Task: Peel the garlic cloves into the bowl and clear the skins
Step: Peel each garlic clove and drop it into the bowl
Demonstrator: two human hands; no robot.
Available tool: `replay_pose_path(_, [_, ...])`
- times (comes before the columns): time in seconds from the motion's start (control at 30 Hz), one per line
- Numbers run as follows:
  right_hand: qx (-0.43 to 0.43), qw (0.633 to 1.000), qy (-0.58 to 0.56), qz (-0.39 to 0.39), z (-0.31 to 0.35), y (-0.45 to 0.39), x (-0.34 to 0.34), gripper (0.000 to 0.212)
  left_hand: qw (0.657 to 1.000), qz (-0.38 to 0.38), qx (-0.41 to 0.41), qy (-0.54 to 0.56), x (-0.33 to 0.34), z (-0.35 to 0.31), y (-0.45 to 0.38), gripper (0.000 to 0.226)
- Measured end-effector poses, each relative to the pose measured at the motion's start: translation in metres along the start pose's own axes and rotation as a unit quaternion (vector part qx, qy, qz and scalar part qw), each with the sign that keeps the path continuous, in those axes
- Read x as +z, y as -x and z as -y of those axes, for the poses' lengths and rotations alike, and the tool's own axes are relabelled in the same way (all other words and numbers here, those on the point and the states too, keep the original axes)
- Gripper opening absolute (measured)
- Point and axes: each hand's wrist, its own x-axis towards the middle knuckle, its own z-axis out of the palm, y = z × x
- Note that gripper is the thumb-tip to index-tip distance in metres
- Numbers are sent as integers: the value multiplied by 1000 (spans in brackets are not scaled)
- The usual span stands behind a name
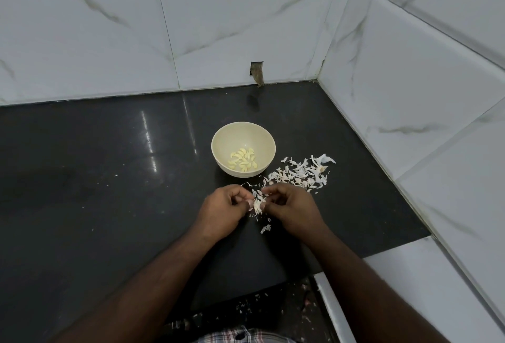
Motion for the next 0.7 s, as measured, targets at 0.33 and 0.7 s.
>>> replay_pose_path(0.33, [2,984,-173,-40,16,1,0,9,986,49,5,159,-1,-13,4,19])
replay_pose_path(0.7, [0,979,-205,-21,27,0,-2,8,978,-15,11,206,-5,-26,4,7])
